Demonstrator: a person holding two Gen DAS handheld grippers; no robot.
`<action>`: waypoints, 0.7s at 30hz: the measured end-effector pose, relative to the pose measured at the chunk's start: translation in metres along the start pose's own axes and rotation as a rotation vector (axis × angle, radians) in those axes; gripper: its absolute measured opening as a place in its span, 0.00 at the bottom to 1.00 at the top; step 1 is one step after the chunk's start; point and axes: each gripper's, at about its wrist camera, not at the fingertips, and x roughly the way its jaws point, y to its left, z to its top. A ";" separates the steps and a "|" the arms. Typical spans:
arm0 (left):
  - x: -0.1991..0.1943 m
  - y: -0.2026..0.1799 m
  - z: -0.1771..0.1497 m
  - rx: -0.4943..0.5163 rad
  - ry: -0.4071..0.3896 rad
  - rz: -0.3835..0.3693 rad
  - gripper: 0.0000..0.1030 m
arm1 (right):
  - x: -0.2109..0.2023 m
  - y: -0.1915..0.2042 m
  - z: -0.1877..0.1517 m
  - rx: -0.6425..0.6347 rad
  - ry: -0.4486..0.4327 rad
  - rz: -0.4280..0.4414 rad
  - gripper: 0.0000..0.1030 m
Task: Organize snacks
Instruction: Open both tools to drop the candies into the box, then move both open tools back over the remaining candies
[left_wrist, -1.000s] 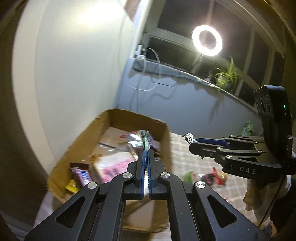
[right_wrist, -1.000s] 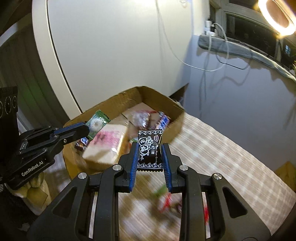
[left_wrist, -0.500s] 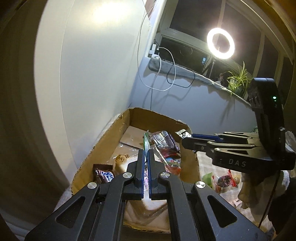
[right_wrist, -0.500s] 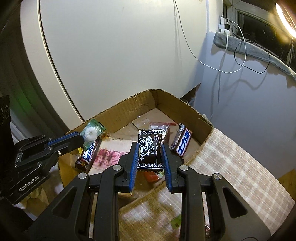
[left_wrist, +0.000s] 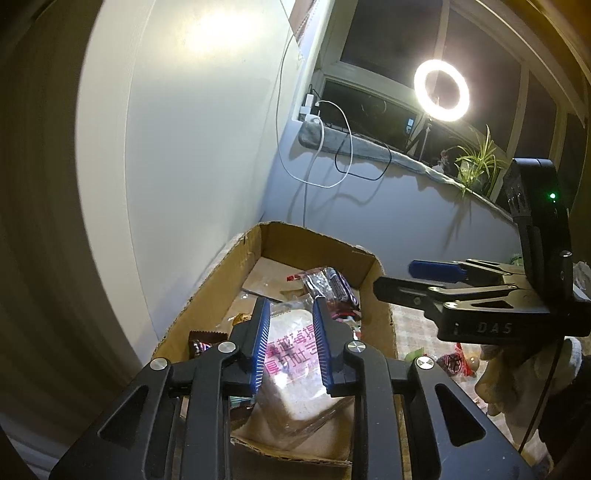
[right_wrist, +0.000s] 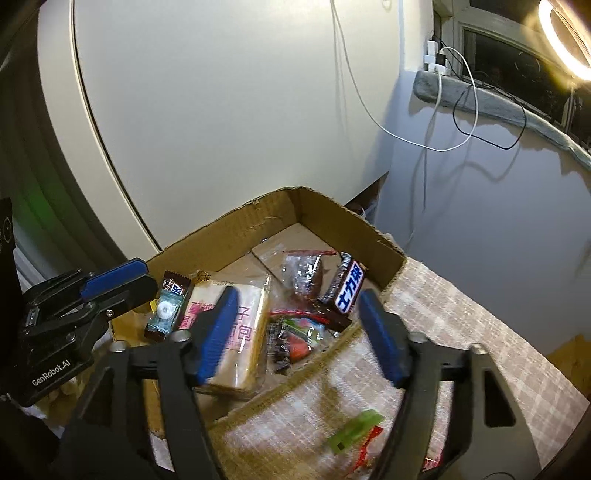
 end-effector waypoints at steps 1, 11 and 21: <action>0.000 -0.001 0.000 0.000 0.000 -0.001 0.29 | -0.002 -0.001 0.000 0.000 -0.005 -0.004 0.78; -0.004 -0.015 0.001 0.015 -0.006 -0.034 0.42 | -0.021 -0.015 -0.009 0.020 0.001 -0.031 0.85; -0.003 -0.059 -0.001 0.096 0.007 -0.114 0.42 | -0.061 -0.055 -0.049 0.056 0.032 -0.115 0.85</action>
